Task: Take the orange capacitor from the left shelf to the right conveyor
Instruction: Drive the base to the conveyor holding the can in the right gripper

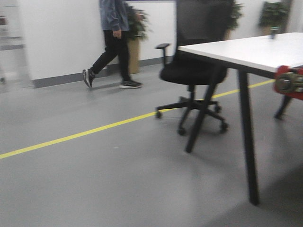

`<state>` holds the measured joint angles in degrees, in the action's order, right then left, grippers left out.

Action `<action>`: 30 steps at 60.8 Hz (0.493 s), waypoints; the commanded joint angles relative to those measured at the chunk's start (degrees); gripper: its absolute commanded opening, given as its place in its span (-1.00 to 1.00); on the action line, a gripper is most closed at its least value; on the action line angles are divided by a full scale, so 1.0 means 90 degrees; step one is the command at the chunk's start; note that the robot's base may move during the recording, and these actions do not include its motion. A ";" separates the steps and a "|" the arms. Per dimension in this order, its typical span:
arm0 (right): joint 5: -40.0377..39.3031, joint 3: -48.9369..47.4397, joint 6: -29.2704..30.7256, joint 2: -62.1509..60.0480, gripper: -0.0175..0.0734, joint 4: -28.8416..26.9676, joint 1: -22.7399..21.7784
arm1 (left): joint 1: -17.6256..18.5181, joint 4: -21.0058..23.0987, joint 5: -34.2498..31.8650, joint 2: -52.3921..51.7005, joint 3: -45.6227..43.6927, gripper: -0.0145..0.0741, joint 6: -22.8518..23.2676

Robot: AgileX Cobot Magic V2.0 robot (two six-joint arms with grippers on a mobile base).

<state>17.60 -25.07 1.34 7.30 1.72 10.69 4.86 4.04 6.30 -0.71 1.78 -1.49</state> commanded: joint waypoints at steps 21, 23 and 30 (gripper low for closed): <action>-0.0605 -0.0169 0.0048 0.0087 -0.25 0.0054 -0.0021 | -0.0024 0.0022 -0.0503 -0.0076 -0.0034 -0.96 0.0010; -0.0605 -0.0169 0.0048 0.0087 -0.25 0.0054 -0.0021 | -0.0024 0.0022 -0.0503 -0.0076 -0.0034 -0.96 0.0010; -0.0605 -0.0169 0.0048 0.0087 -0.25 0.0054 -0.0021 | -0.0024 0.0022 -0.0503 -0.0076 -0.0034 -0.96 0.0010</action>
<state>17.60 -25.07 1.34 7.30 1.72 10.69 4.86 4.04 6.30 -0.71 1.78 -1.49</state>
